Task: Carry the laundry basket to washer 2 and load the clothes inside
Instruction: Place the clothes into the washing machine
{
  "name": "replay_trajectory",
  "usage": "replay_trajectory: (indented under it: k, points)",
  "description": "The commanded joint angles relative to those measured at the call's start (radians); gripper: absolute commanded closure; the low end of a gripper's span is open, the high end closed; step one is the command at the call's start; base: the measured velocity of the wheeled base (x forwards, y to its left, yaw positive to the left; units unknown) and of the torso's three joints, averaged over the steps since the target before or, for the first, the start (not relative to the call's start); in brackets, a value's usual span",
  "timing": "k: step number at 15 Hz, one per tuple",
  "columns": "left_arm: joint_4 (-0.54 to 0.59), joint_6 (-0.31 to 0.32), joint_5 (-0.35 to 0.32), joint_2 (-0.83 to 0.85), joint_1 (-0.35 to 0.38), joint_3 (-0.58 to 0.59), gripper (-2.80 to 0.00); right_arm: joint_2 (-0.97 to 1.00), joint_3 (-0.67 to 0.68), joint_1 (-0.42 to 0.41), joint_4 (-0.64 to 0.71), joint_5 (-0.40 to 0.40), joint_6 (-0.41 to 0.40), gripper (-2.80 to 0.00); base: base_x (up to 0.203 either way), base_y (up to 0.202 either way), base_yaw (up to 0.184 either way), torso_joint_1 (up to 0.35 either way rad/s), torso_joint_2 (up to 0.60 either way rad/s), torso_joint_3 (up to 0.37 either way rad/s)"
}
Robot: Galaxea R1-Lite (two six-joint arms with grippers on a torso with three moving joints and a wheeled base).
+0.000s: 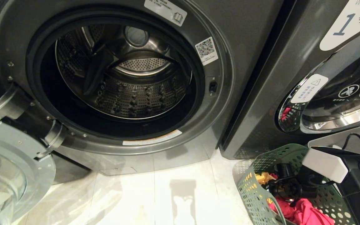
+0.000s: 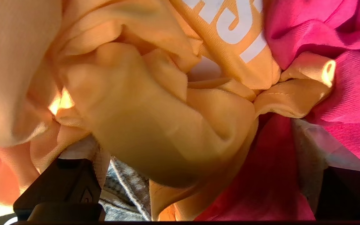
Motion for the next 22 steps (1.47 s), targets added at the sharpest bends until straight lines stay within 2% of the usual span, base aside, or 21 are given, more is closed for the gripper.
replay_trajectory:
  k: [1, 10, 14, 18, 22]
  points:
    - [-0.001, 0.0, 0.0, 0.001, 0.001, 0.04, 0.0, 0.018, -0.003, -0.001, -0.001, 0.013, 0.004, 0.0, 0.0, 0.0, 0.0, 0.0, 0.0, 0.0]
    - [-0.001, 0.0, 0.0, 0.0, 0.001, 0.04, 0.0, 0.003, 0.003, -0.012, 0.052, 0.016, 0.003, 0.0, 0.0, 0.0, 0.0, 0.0, 0.0, 0.0]
    - [-0.001, 0.0, 0.0, 0.0, 0.0, 0.04, 0.0, -0.105, 0.049, -0.026, 0.161, 0.022, 0.005, 0.0, 0.0, 0.0, 0.0, 0.0, 0.0, 0.0]
    - [-0.001, 0.0, 0.0, 0.0, 0.0, 0.04, 0.0, -0.313, 0.2, -0.037, 0.243, 0.068, 0.008, 0.0, 0.0, 0.0, 0.0, 0.0, 0.0, 0.0]
    - [-0.001, 0.0, 0.0, 0.001, 0.001, 0.04, 0.0, -0.588, 0.454, -0.039, 0.259, 0.096, 0.005, 0.0, 0.0, 0.0, 0.0, 0.0, 0.0, 0.0]
